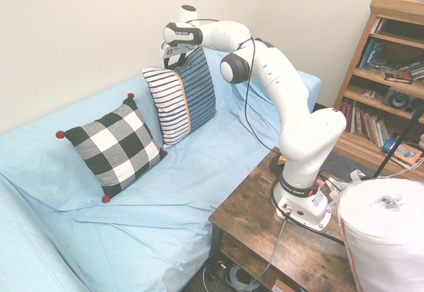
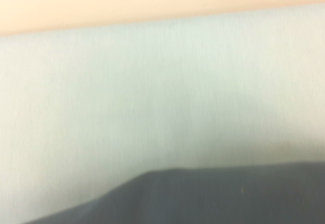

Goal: Lift the pillow

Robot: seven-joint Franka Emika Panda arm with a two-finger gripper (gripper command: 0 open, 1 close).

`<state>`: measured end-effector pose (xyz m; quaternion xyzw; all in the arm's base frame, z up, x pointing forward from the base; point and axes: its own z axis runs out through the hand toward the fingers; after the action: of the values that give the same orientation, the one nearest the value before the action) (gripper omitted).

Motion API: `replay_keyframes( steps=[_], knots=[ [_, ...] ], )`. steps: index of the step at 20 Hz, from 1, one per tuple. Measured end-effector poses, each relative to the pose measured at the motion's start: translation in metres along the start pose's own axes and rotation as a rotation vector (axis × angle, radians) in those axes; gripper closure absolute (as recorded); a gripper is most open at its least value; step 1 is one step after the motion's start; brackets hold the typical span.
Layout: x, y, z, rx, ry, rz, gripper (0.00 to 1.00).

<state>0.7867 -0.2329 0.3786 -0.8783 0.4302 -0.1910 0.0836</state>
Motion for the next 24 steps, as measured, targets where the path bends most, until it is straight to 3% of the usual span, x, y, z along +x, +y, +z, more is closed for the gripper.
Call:
replay_keyframes(
  steps=[3, 7, 10, 18, 24],
  knots=[
    [0.007, 0.001, -0.016, 0.017, 0.039, -0.005, 0.00],
    [0.012, 0.001, -0.079, 0.033, 0.075, -0.020, 0.00],
    [0.002, 0.015, -0.110, -0.036, 0.012, -0.010, 0.00],
    [-0.048, 0.070, -0.105, -0.179, -0.151, -0.003, 0.00],
    [-0.119, 0.067, -0.122, -0.242, -0.199, -0.024, 0.00]
  ],
)
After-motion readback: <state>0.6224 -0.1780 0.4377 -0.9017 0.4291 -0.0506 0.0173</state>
